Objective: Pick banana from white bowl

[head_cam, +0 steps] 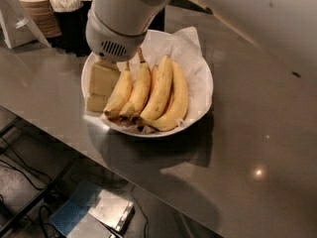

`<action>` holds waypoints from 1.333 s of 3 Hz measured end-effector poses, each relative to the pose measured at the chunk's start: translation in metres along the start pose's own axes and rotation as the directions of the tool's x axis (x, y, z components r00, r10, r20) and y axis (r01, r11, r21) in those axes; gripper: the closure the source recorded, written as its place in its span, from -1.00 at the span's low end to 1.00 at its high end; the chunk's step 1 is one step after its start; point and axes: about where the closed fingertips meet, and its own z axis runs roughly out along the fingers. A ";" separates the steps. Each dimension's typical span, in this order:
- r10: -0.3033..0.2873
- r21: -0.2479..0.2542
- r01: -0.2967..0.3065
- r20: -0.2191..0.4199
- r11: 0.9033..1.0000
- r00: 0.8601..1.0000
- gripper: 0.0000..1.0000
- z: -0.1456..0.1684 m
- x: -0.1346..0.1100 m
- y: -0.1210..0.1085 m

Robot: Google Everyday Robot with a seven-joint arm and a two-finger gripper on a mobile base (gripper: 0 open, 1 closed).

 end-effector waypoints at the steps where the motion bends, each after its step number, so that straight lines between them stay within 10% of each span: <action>1: 0.030 -0.041 -0.031 -0.010 0.999 0.999 -1.00 0.022 0.022 -0.019; 4: 0.114 0.065 -0.110 -0.071 0.992 0.991 -1.00 0.006 0.057 -0.065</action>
Offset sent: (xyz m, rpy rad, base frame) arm 0.0862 -0.0476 -0.0342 -0.0332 0.0687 -0.1111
